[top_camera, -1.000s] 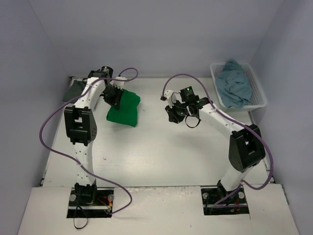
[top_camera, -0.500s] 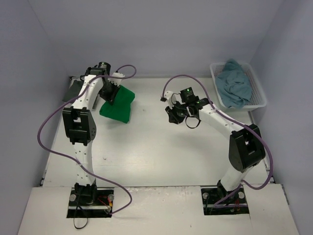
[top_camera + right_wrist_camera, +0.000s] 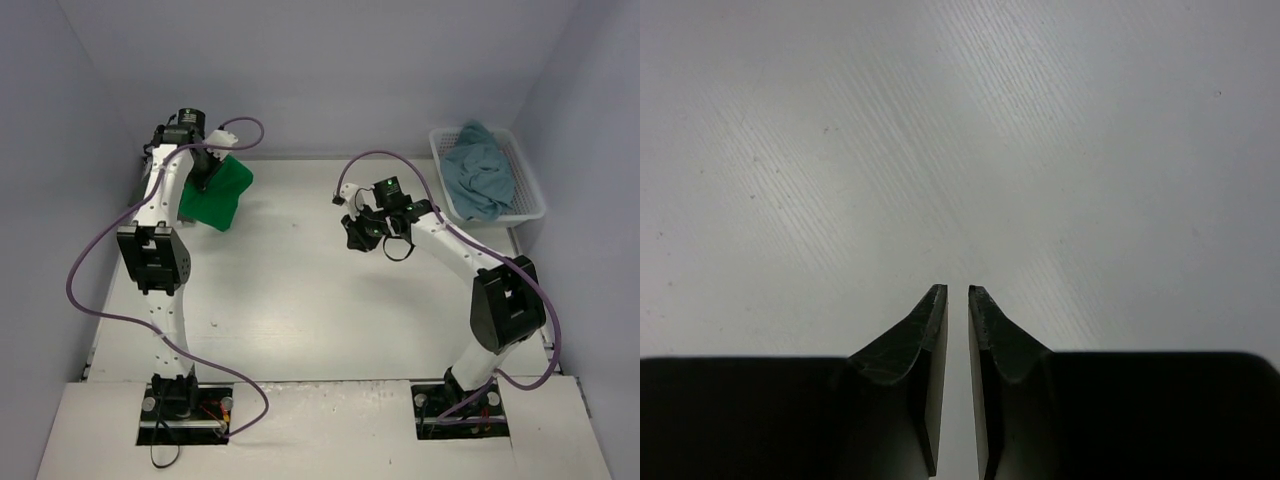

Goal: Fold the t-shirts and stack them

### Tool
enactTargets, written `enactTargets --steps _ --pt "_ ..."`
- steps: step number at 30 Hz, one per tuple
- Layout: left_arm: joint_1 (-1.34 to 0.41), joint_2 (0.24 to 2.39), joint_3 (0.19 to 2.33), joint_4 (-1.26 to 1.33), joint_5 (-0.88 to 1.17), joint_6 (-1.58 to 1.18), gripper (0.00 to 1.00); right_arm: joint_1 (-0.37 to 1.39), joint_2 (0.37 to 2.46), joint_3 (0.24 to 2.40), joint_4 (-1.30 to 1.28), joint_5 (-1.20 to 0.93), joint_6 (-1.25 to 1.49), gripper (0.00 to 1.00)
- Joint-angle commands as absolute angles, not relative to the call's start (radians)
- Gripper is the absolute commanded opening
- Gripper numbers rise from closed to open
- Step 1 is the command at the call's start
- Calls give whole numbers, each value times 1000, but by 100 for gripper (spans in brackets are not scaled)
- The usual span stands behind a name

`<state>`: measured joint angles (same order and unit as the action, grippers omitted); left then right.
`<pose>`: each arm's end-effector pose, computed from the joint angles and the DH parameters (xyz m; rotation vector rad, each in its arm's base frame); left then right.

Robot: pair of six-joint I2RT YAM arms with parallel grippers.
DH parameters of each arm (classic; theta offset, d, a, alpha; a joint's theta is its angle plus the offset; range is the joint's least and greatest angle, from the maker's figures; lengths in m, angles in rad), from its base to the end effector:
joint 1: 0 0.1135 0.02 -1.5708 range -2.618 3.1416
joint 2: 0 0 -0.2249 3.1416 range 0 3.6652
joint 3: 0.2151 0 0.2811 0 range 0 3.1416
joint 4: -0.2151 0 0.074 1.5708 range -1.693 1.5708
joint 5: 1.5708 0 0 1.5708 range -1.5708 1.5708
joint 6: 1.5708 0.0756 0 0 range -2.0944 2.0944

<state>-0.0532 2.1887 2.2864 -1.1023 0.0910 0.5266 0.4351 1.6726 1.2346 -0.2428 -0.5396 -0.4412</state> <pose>0.4968 -0.0333 0.2573 0.7673 2.4529 0.0616 0.3689 0.2143 0.1877 -1.1879 1.8563 0.6010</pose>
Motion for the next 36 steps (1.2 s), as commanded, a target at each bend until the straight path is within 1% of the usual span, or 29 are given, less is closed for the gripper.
enactTargets --steps 1,8,9,14,19,36 --pt "-23 2175 2385 -1094 37 635 0 428 1612 1238 -215 -578 -426 12" --pt "-6 2210 2416 -1104 9 753 0 413 1614 1236 -216 -594 -422 11" --pt "27 2214 2418 -1103 9 762 0 411 1614 1236 -216 -595 -420 11" --pt "63 2258 2474 -1103 -37 814 0 408 1615 1236 -216 -600 -419 11" --pt "94 2281 2557 -1101 -40 821 0 399 1620 1236 -216 -604 -417 11" --pt "115 2318 2655 -1085 -23 799 0 397 1654 1238 -218 -600 -419 11"
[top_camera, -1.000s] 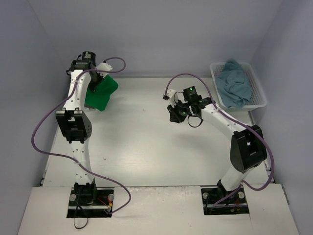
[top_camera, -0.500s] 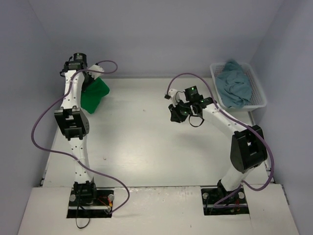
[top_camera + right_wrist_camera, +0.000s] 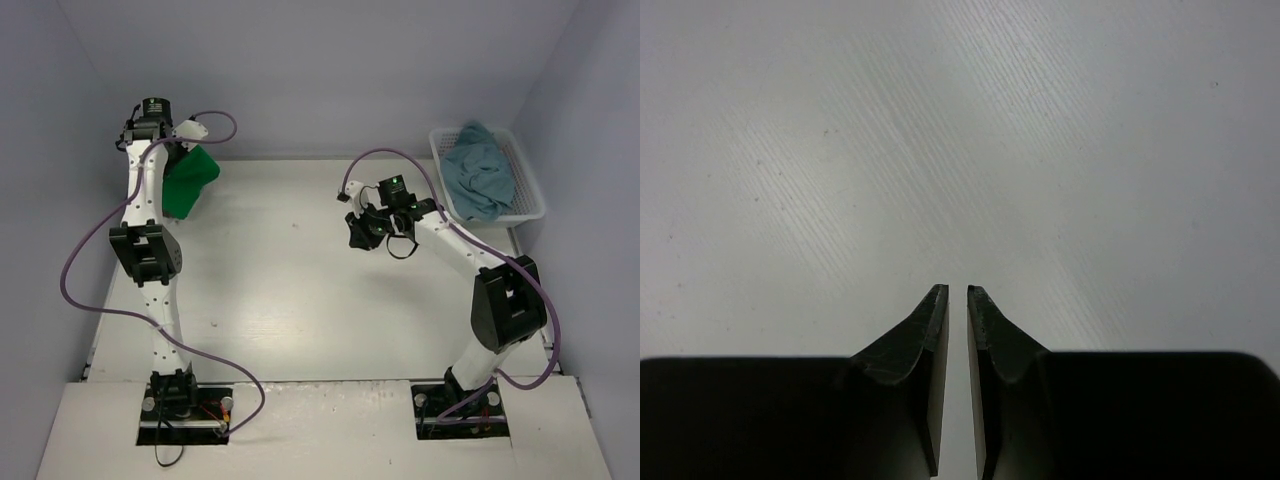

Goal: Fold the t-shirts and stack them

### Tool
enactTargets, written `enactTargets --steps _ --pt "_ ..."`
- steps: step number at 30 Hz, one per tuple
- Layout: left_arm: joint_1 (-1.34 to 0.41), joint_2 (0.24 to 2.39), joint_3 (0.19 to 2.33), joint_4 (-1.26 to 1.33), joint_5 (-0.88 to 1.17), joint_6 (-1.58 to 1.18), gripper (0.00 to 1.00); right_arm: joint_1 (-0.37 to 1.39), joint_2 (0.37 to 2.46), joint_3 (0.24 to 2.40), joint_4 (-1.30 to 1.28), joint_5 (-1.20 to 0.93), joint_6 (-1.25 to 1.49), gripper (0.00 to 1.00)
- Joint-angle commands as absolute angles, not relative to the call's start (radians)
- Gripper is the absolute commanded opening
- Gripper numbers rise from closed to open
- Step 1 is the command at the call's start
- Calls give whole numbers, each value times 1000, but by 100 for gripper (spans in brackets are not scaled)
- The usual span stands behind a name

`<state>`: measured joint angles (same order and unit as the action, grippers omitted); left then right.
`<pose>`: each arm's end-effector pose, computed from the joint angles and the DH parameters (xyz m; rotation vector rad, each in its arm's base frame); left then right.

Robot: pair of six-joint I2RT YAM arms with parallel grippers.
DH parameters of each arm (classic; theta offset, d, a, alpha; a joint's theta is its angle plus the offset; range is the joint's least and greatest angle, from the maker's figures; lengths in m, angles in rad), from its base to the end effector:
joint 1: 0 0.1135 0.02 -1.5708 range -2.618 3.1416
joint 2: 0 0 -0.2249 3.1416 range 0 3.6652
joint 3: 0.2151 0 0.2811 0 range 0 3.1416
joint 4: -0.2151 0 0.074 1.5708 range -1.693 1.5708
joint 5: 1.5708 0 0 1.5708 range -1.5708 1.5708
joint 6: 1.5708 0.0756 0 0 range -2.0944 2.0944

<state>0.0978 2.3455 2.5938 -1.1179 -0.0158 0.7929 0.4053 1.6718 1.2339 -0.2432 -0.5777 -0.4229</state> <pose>0.5227 0.0525 0.2856 0.8395 2.3384 0.4091 0.3729 0.2049 0.1887 -1.1567 1.8664 0.6369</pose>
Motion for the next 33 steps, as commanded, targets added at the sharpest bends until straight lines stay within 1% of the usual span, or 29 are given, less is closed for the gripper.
enactTargets --steps 1,14,19,24,28,31,32,33 --pt "121 2324 2663 -1085 -21 798 0 397 1654 1238 -218 -600 -419 11" --pt "186 2433 2691 -1014 -43 795 0 391 1689 1238 -219 -601 -419 11" --pt "207 2468 2675 -921 -61 759 0 382 1701 1238 -221 -606 -419 11" --pt "206 2497 2654 -812 -129 743 0 374 1715 1238 -222 -612 -419 11" --pt "207 2533 2649 -775 -163 726 0 365 1715 1238 -227 -624 -419 11" --pt "207 2549 2632 -766 -166 710 8 354 1715 1238 -229 -635 -417 11" --pt "207 2556 2620 -746 -173 703 17 350 1715 1238 -229 -640 -416 11" --pt "206 2559 2617 -736 -182 696 22 348 1717 1239 -230 -641 -417 10"
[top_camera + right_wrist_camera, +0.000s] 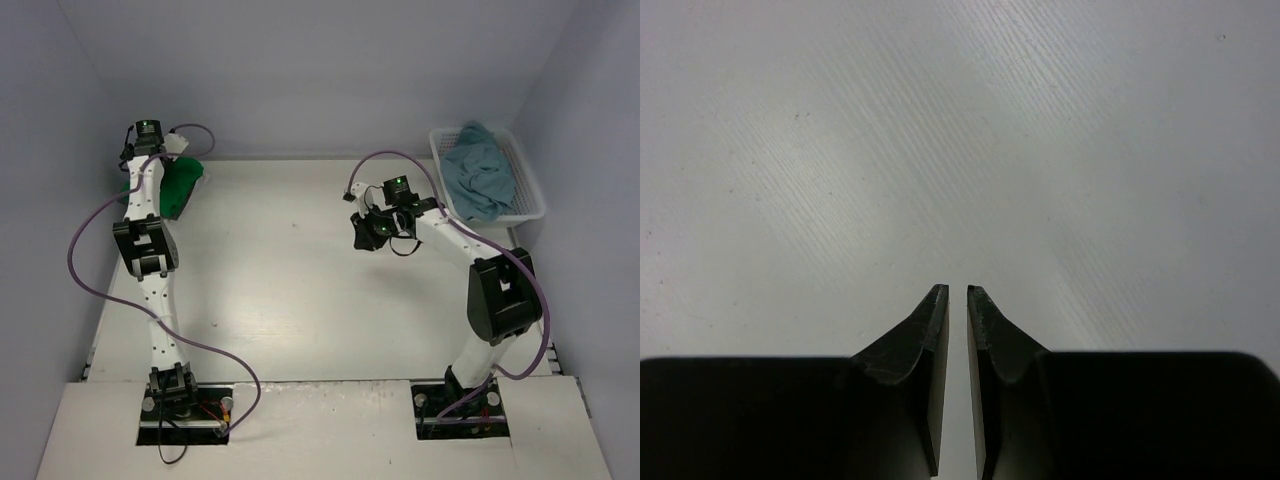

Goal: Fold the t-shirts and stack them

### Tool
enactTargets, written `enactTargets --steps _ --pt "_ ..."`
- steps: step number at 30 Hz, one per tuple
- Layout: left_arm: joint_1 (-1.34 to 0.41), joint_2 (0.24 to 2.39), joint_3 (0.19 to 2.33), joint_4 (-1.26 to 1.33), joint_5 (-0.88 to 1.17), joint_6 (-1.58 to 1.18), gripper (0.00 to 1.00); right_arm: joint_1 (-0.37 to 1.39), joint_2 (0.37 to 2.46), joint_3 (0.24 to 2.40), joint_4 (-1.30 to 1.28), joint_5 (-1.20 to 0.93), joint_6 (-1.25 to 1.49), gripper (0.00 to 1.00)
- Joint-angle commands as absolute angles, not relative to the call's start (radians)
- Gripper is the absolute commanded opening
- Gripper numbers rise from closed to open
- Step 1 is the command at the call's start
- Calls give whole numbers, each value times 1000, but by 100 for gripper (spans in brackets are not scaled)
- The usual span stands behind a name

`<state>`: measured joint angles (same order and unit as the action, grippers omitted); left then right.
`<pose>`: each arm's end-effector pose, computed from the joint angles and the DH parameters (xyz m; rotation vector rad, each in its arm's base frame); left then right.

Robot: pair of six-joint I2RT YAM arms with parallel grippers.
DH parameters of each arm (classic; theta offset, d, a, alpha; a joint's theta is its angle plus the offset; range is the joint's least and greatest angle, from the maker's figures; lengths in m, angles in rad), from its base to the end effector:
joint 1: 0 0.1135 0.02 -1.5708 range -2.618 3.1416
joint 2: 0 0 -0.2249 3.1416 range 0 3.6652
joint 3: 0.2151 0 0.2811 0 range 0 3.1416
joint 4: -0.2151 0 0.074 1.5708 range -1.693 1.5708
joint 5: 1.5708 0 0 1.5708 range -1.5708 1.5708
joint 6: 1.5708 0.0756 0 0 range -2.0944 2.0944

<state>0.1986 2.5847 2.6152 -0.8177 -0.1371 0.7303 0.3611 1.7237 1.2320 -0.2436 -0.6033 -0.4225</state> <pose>0.5751 0.1263 0.1952 0.5726 2.3654 0.5995 0.3831 0.1905 0.1676 -1.1272 1.9281 0.6579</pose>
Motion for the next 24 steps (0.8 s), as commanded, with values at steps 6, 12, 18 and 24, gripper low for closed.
enactTargets --steps 6,12,18,24 --pt "204 2576 2618 -677 -227 676 49 342 1721 1238 -235 -653 -419 11" --pt "204 2580 2629 -635 -270 681 53 342 1729 1241 -238 -655 -423 11" --pt "204 2550 2642 -594 -294 667 54 342 1732 1243 -242 -653 -428 11" --pt "202 2477 2638 -577 -275 623 55 342 1727 1243 -244 -650 -431 11"
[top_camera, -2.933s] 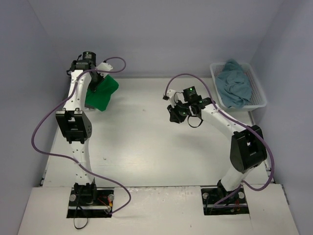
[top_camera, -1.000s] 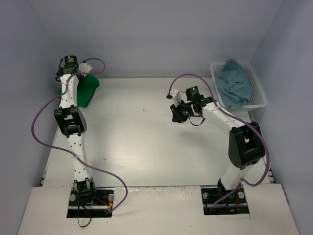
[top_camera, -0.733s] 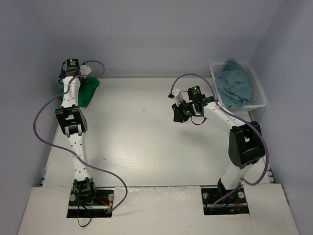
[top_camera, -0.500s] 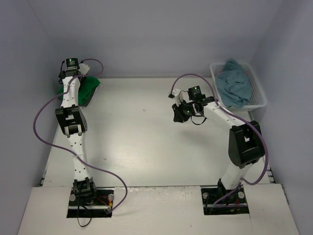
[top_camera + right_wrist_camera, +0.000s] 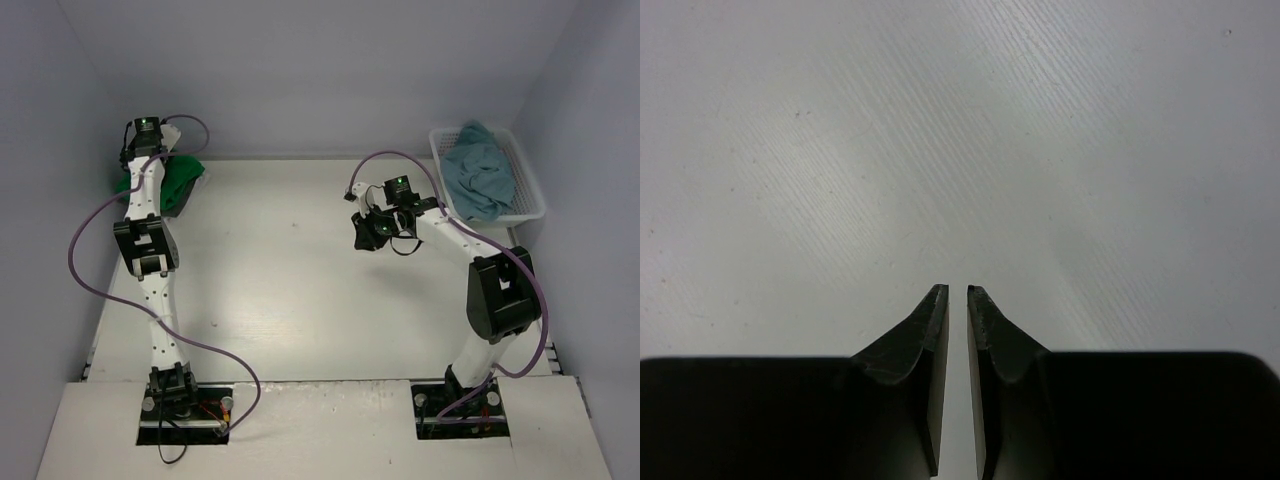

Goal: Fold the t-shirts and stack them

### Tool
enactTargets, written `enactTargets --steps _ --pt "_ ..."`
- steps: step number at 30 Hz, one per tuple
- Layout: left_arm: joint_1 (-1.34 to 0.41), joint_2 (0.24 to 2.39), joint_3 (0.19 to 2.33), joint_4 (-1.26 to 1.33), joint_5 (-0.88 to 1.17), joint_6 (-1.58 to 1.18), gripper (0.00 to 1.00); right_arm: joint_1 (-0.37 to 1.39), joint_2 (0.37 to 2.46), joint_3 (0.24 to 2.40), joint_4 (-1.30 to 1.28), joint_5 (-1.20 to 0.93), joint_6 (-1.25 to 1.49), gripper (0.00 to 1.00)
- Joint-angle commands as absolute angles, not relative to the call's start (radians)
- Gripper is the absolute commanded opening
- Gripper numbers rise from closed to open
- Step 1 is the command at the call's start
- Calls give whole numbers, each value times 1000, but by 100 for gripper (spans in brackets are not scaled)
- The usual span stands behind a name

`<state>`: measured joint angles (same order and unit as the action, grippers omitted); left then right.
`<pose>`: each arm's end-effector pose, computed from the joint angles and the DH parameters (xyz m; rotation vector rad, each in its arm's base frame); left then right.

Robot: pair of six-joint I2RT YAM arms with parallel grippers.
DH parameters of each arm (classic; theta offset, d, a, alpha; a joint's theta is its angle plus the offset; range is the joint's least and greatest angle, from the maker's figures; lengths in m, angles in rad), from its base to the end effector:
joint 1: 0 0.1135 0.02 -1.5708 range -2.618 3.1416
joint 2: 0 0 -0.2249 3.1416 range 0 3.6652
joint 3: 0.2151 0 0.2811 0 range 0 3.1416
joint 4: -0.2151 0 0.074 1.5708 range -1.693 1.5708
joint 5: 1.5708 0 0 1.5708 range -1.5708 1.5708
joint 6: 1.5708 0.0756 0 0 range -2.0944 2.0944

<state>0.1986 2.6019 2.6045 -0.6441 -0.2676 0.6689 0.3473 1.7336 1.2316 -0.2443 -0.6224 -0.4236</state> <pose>0.5893 0.1390 0.2019 0.3836 2.2648 0.7627 0.3851 0.1863 0.1639 -1.1214 1.9353 0.6750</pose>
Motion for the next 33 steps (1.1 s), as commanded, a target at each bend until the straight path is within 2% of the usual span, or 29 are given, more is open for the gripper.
enactTargets --steps 1,16,22,33 --pt "202 2455 2637 -581 -269 614 55 342 1727 1243 -244 -650 -431 11" --pt "172 2287 2596 -583 -201 515 55 342 1707 1243 -245 -655 -431 10" --pt "169 2356 2611 -588 -189 525 55 341 1707 1241 -245 -664 -431 8" --pt "169 2594 2704 -417 -213 595 55 305 1715 1238 -247 -684 -426 8"
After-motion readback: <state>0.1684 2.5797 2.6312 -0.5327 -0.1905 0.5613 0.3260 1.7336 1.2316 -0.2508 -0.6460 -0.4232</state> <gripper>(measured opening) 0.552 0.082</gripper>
